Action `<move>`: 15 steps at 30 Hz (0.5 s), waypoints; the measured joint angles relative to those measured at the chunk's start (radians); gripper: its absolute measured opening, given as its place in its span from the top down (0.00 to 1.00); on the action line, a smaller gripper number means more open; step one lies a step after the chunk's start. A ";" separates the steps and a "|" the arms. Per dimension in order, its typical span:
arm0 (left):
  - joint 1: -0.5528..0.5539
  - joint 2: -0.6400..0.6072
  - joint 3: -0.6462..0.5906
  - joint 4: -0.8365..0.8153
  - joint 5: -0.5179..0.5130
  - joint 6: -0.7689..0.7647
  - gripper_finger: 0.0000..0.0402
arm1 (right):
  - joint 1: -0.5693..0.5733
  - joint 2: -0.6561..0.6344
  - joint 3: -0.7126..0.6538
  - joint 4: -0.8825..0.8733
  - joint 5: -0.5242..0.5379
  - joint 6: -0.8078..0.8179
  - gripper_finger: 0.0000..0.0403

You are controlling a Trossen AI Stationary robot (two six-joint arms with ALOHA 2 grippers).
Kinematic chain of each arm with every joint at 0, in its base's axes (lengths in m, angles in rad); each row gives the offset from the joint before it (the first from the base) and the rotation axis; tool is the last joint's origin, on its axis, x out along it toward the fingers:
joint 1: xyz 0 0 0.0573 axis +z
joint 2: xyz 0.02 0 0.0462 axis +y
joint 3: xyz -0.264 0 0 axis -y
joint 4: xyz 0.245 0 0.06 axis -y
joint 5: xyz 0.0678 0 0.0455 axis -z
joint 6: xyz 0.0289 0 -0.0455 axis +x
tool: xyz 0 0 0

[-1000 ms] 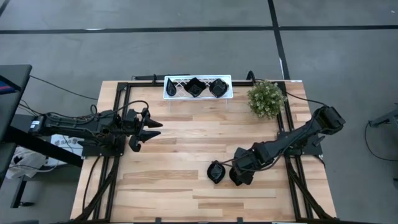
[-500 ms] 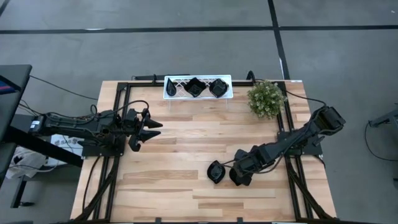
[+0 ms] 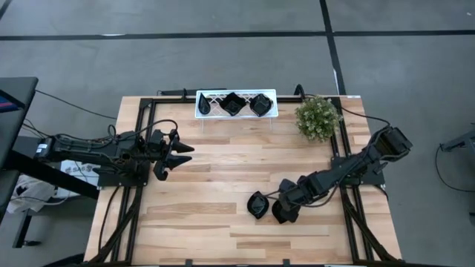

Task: Pick & Place Mini shaped plates
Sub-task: Stack the leaf-shaped plate on top of the leaf-shaped plate on the shelf

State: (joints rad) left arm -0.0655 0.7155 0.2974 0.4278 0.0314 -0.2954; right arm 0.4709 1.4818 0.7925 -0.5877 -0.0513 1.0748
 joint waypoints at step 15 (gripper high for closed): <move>0.000 0.000 0.000 0.000 0.000 0.002 0.57 | -0.002 0.002 -0.039 0.002 -0.002 0.042 0.81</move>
State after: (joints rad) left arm -0.0655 0.7153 0.2974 0.4278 0.0311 -0.2932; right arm 0.4690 1.4834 0.7536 -0.5853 -0.0531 1.1172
